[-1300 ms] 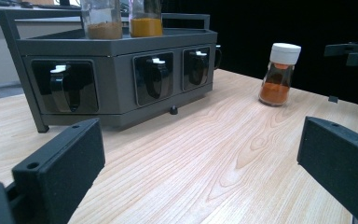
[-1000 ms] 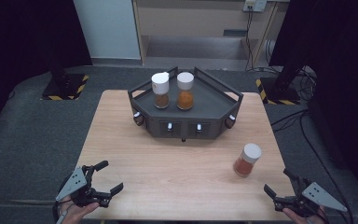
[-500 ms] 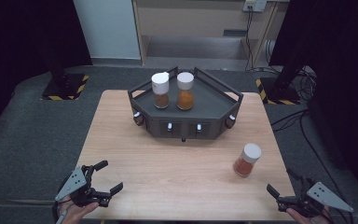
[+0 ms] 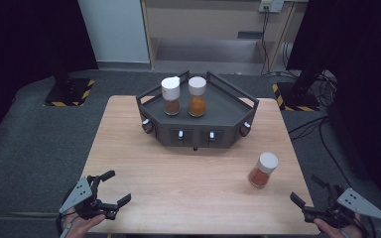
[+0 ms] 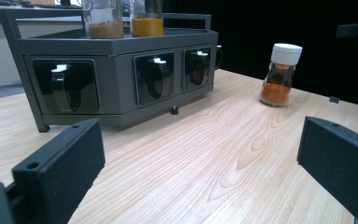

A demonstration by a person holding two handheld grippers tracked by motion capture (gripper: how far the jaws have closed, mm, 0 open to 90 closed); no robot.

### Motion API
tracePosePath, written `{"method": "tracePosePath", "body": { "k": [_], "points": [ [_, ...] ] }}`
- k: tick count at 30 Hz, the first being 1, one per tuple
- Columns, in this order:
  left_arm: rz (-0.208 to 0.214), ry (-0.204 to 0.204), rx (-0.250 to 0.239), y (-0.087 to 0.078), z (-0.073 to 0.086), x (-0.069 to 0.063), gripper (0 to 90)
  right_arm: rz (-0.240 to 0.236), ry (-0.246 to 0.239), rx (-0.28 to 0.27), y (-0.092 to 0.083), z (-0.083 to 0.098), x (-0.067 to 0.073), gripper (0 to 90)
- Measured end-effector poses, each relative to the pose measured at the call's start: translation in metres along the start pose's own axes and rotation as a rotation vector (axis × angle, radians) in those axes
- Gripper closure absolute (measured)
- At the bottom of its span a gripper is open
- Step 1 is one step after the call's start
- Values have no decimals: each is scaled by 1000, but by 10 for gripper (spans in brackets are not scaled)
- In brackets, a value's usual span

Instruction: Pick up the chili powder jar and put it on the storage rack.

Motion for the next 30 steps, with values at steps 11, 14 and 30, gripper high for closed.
{"method": "tracePosePath", "body": {
  "k": [11,14,30],
  "points": [
    [1,-2,-1,0,0,0,0,-42,2,-4,0,-17,-15,9],
    [0,-2,0,0,0,0,0,-57,0,4,2,-19,-22,9],
    [-4,-2,1,-1,0,0,0,-121,-22,77,31,-31,-43,18]
  ]
}}
Point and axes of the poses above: each handheld gripper's, and its own axes: y roughly forward along the jaws, z roughly out of its underside, x roughly to its left, the point moved 3 cm from there along y, roughly forward along the jaws, and after that the axes turned 7 degrees about -z, right-handed, at the moved point
